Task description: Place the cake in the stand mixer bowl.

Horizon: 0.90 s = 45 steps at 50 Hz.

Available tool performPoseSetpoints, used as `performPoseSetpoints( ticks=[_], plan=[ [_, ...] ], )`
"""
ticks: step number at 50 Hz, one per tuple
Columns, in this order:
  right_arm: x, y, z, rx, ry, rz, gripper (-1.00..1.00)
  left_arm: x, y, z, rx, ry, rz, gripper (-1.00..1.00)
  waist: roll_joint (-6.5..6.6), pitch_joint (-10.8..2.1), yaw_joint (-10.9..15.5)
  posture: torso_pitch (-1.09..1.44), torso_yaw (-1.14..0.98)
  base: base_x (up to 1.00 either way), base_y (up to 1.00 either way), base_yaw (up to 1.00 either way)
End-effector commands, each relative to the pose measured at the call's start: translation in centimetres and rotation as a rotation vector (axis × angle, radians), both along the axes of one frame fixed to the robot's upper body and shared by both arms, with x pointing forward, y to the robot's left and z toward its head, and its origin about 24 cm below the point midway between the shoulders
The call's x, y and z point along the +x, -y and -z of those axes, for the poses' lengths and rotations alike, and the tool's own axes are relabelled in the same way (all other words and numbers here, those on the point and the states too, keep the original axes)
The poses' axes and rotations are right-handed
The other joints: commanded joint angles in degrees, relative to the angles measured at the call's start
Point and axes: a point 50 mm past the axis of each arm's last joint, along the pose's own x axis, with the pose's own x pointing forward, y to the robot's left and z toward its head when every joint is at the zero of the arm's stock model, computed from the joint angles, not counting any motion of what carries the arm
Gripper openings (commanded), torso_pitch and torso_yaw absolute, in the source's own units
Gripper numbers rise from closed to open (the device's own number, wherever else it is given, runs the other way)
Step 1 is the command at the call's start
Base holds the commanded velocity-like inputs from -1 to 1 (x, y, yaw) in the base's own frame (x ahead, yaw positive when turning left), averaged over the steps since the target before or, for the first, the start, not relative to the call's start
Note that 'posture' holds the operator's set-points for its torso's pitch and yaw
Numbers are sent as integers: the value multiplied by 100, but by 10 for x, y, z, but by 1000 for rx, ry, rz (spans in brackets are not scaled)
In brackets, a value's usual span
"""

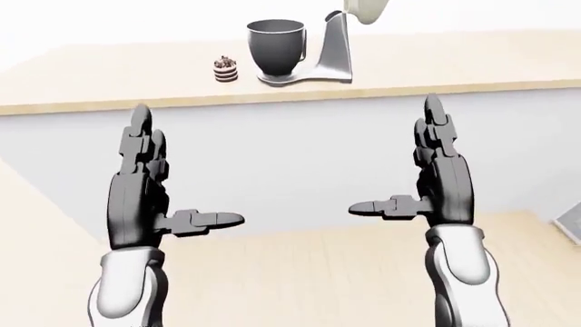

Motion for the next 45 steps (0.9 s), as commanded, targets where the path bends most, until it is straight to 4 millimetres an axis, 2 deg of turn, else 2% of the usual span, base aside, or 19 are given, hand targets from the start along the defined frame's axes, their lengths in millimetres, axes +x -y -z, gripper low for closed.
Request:
performPoseSetpoints(
  ticks=[1, 2, 3, 9, 12, 13, 14, 15, 17, 22, 27, 28, 30, 35, 38, 40, 41, 42, 45],
  plan=[
    [-3, 1, -10, -7, 56, 8, 100, -3, 2, -10, 11, 59, 12, 100, -51, -131, 6, 0, 0, 22, 0, 0],
    [-3, 1, -10, -7, 56, 8, 100, -3, 3, -9, 11, 58, 12, 100, 55, -61, -80, 0, 0, 23, 0, 0],
    [-4, 0, -10, -7, 57, 9, 100, -3, 3, -8, 10, 56, 14, 100, -5, -15, -55, 0, 0, 23, 0, 0],
    [-4, 0, -10, -8, 57, 9, 100, -2, 2, -8, 10, 56, 10, 100, 284, 40, -129, 0, 0, 23, 0, 0],
    [-4, 1, -10, -8, 58, 9, 100, -2, 2, -8, 11, 56, 10, 100, 576, 11, -176, 0, 0, 23, 0, 0],
    [-4, 1, -10, -8, 58, 9, 100, -2, 2, -9, 10, 57, 10, 100, 759, -48, -185, 0, 0, 23, 0, 0],
    [-4, 1, -10, -8, 58, 9, 100, -2, 2, -8, 11, 57, 9, 100, 802, -129, -205, 0, 0, 23, 0, 0],
    [-4, 1, -10, -8, 58, 8, 100, -2, 2, -7, 11, 56, 9, 100, 694, -52, -111, 0, 0, 23, 0, 0],
    [-4, 1, -10, -8, 58, 8, 100, -3, 2, -8, 11, 57, 9, 100, 712, 8, -98, 0, 0, 23, 0, 0],
    [-4, 1, -10, -7, 59, 8, 100, -2, 2, -7, 12, 54, 9, 100, 457, -13, -46, 0, 0, 23, 0, 0],
    [-4, 1, -11, -7, 60, 8, 100, -2, 2, -6, 12, 54, 9, 100, -102, -82, -26, 0, 0, 23, 0, 0],
    [-4, 1, -11, -7, 60, 8, 100, -2, 2, -6, 12, 54, 9, 100, 131, -68, -91, 0, 0, 22, 0, 0],
    [-4, 1, -11, -7, 61, 8, 100, -2, 2, -7, 12, 54, 9, 100, 27, -46, -105, 0, 0, 23, 0, 0],
    [-4, 1, -10, -4, 61, 9, 100, -2, 2, -7, 12, 56, 9, 100, 267, 17, -144, 0, 0, 23, 0, 0],
    [-5, 1, -10, -4, 62, 8, 100, -2, 1, -8, 12, 56, 8, 100, 553, 1, -186, 0, 0, 23, 0, 0],
    [-5, 1, -10, -4, 62, 7, 100, -2, 1, -7, 12, 56, 8, 100, 790, -150, -214, 0, 0, 23, 0, 0],
    [-5, 1, -10, -4, 62, 7, 100, -2, 1, -8, 12, 57, 8, 100, 680, -67, -117, 0, 0, 24, 0, 0],
    [-5, 1, -10, -4, 62, 7, 100, -2, 1, -7, 12, 56, 9, 100, 745, -5, -141, 0, 0, 23, 0, 0],
    [-4, 1, -11, -4, 63, 6, 100, -2, 1, -8, 13, 57, 8, 100, 619, -49, -75, 0, 0, 23, 0, 0]
  ],
)
